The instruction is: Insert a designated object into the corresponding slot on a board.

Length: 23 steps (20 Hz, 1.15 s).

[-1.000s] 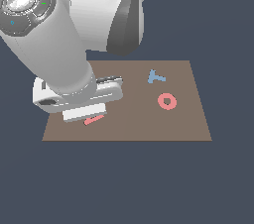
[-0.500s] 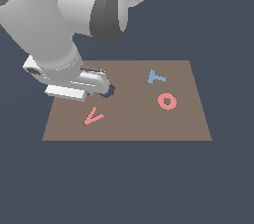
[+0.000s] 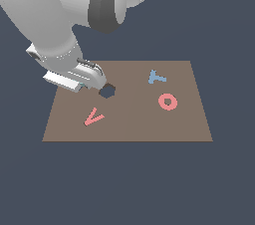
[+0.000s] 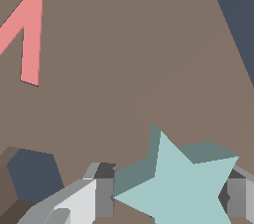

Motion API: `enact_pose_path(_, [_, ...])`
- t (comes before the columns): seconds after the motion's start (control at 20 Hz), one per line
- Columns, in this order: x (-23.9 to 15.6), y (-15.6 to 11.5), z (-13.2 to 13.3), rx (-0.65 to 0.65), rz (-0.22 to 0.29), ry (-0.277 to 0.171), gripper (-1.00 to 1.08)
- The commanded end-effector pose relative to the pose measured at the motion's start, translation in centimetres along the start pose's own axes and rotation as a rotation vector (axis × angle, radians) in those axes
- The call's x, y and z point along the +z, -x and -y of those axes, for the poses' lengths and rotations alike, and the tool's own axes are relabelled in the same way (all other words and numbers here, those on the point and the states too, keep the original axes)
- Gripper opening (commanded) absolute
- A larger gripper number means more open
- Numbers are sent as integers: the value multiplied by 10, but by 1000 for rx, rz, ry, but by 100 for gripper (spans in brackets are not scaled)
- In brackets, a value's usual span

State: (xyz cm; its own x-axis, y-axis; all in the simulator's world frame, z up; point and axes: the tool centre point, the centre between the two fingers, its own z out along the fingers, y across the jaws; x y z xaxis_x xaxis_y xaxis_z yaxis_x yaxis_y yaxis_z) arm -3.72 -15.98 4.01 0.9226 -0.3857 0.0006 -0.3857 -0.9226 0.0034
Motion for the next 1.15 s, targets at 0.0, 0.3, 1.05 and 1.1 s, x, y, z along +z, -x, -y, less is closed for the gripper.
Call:
enact_pose_path(0.0, [0,4,-2,28,0,0,-100])
enact_pose_path(0.3, [0,5,-2,36,0,0,-100])
enact_pose_path(1.05, [10,7,-3,45,0,0,100])
enact_pose_path(1.1, [10,7,-3,45,0,0,100])
